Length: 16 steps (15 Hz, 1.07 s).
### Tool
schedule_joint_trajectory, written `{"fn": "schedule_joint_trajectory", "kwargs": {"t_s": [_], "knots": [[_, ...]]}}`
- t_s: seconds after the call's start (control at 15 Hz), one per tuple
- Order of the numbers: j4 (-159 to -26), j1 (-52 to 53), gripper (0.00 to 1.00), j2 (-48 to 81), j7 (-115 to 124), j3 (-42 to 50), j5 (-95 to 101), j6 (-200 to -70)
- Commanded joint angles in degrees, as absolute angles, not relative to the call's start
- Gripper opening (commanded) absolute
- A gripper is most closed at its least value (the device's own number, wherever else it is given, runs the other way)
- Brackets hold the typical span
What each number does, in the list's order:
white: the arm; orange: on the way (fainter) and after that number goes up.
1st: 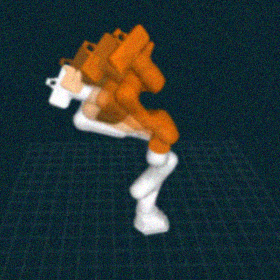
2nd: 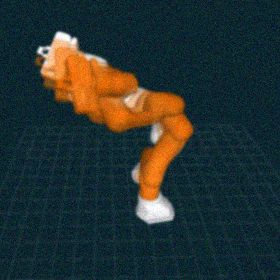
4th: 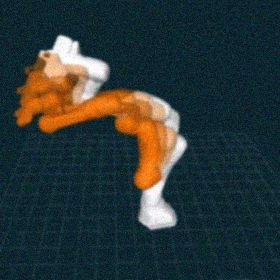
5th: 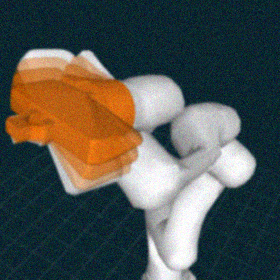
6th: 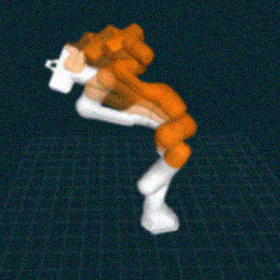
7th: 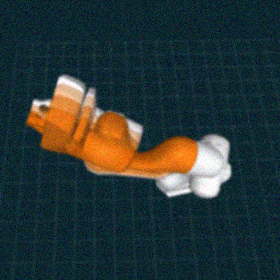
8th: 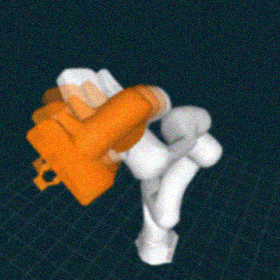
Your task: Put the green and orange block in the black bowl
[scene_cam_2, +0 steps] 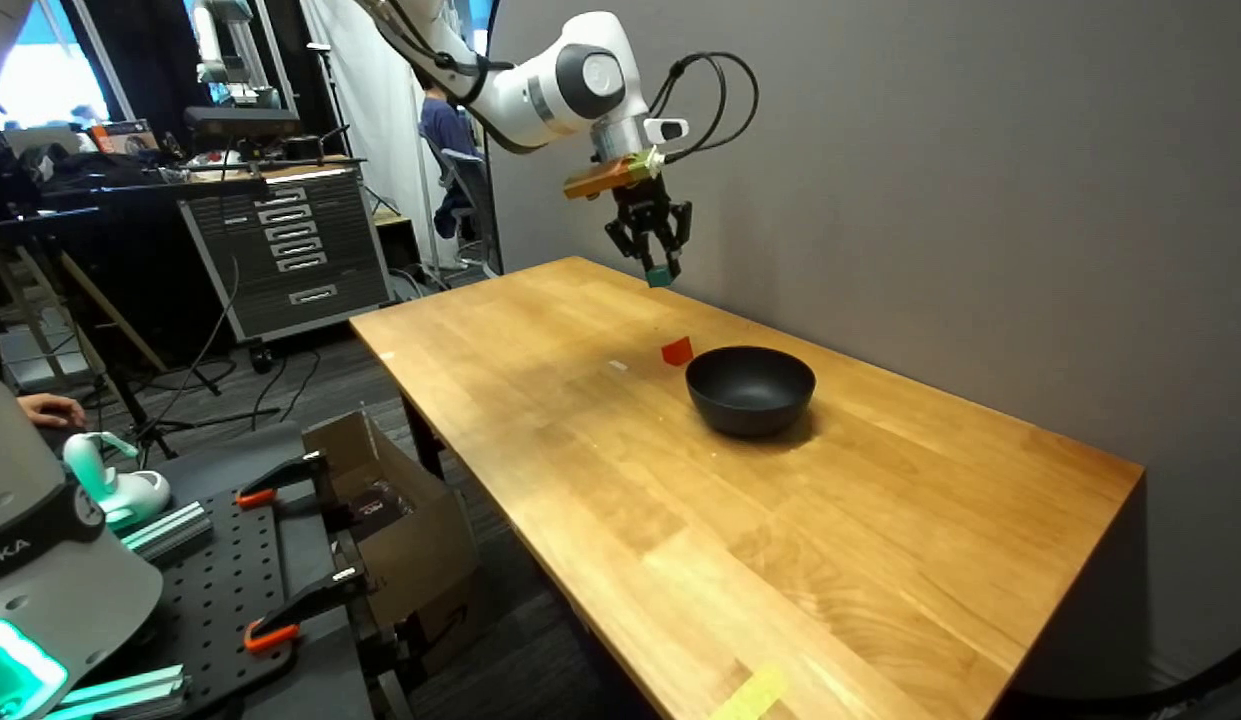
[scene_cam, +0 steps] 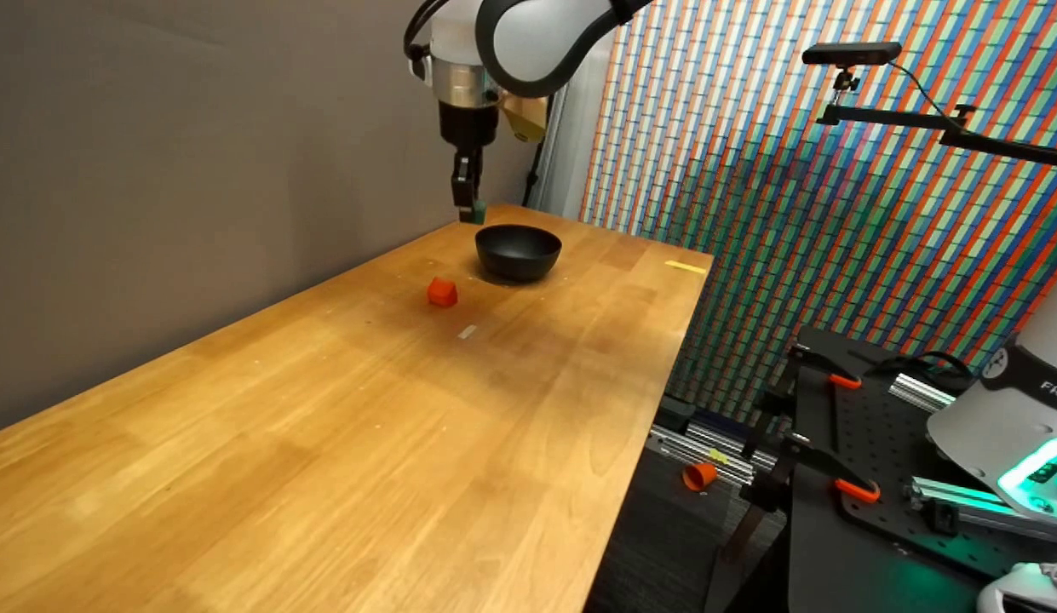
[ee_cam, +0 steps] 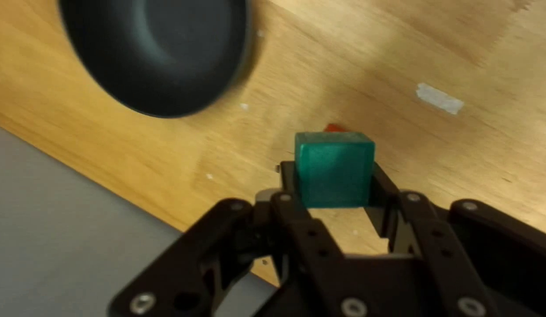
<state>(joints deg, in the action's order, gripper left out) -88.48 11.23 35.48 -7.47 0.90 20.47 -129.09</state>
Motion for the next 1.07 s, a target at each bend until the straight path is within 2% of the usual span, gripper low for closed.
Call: {"fn": "schedule_joint_trajectory", "kwargs": {"t_s": [0.0,0.27,0.67,0.73,0.8,0.87,1.0], "knots": [[-97.95,13.15,0.14,28.26,3.4,6.17,29.59,-133.55],[-100.57,12.51,0.14,28.63,12.22,8.42,37.72,-135.35],[-99.31,9.21,0.14,33.89,13.61,7.67,37.51,-137.48],[-98.58,8.94,0.51,34.88,13.51,7.82,37.41,-137.74],[-98.1,8.7,0.65,35.64,13.35,7.89,37.29,-138.19],[-97.92,8.39,0.69,36.06,12.91,7.73,36.92,-138.63],[-98.0,8.6,0.85,36.36,12.71,7.56,36.98,-139.48]]}}
